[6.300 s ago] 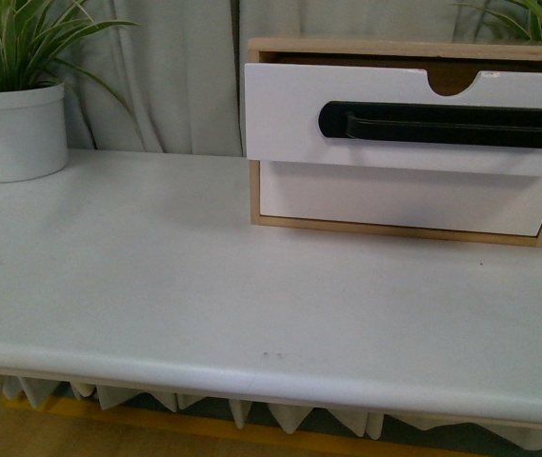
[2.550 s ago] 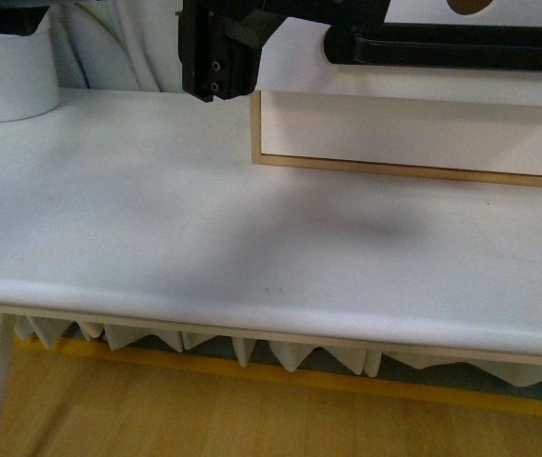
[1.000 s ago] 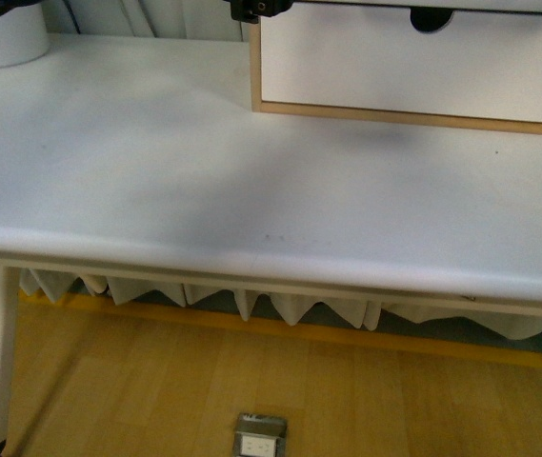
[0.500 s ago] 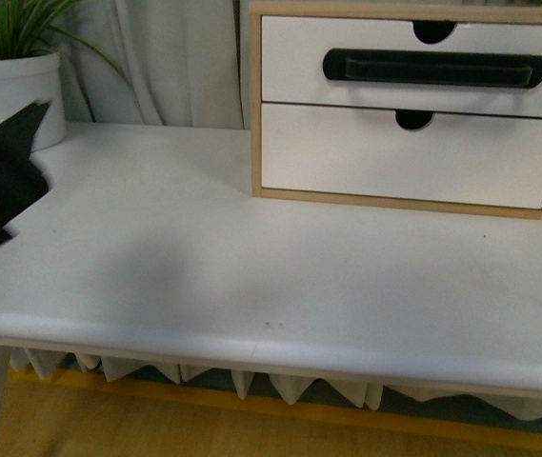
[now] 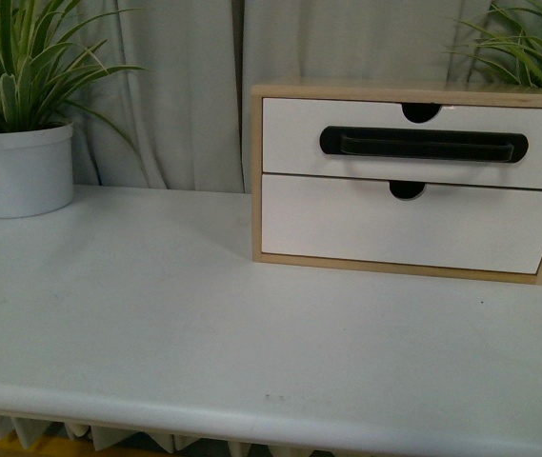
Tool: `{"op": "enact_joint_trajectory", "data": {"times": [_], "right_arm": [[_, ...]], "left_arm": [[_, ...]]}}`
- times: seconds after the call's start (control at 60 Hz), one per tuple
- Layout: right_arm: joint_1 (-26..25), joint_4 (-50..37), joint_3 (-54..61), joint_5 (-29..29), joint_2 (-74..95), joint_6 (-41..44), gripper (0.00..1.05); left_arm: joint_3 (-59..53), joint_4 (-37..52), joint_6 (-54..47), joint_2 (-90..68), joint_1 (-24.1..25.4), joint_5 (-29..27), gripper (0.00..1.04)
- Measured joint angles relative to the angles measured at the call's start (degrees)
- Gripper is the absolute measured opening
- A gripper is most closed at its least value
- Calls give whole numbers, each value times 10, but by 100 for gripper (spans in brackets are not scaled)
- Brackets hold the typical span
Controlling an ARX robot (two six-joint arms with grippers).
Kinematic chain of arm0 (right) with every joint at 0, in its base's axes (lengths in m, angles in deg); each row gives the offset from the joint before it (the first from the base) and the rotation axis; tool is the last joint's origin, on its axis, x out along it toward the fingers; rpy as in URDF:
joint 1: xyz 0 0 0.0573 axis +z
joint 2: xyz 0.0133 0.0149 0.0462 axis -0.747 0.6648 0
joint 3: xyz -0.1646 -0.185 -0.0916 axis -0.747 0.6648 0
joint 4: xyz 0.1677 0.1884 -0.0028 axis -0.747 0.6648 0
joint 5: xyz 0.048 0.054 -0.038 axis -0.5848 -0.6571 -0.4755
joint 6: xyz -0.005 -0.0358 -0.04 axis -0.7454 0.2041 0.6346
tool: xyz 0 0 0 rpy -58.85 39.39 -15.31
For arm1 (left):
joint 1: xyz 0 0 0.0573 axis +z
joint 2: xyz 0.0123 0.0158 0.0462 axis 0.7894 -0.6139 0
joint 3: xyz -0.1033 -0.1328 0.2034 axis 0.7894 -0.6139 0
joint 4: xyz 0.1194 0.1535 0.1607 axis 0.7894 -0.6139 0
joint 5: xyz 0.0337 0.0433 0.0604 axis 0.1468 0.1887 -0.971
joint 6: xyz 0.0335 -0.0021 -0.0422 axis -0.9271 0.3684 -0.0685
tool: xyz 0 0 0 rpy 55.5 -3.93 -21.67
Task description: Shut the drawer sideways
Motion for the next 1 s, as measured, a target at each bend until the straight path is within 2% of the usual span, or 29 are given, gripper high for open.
{"op": "enact_joint_trajectory", "data": {"times": [0.083, 0.117, 0.167, 0.217, 0.283, 0.35, 0.483, 0.55, 0.6, 1.0], "right_arm": [[0, -1, 1, -3, 0, -9, 95], [-5, -33, 15, -40, -9, -37, 87], [-3, -50, 29, -46, -18, -61, 80], [6, -58, 43, -44, -29, -80, 72], [33, -61, 62, -7, -42, -96, 59], [84, -64, 78, 43, -52, -103, 47], [104, -71, 103, 48, -68, -107, 23], [105, -75, 112, 50, -76, -108, 11], [105, -76, 118, 49, -80, -108, 2], [106, -85, 155, 51, -109, -110, 1]], "left_arm": [[-1, 0, 5, 1, 0, 3, 98], [-17, 43, 50, 17, 18, 68, 91], [-36, 74, 114, 35, 42, 129, 82], [-43, 78, 160, 50, 61, 165, 73], [-49, 77, 200, 63, 82, 187, 62], [-53, 26, 221, 105, 91, 195, 50], [-62, 2, 237, 151, 119, 227, 26], [-66, -3, 240, 160, 172, 295, 14], [-70, -3, 241, 163, 199, 307, 5], [-95, -3, 248, 191, 211, 314, 4]]}}
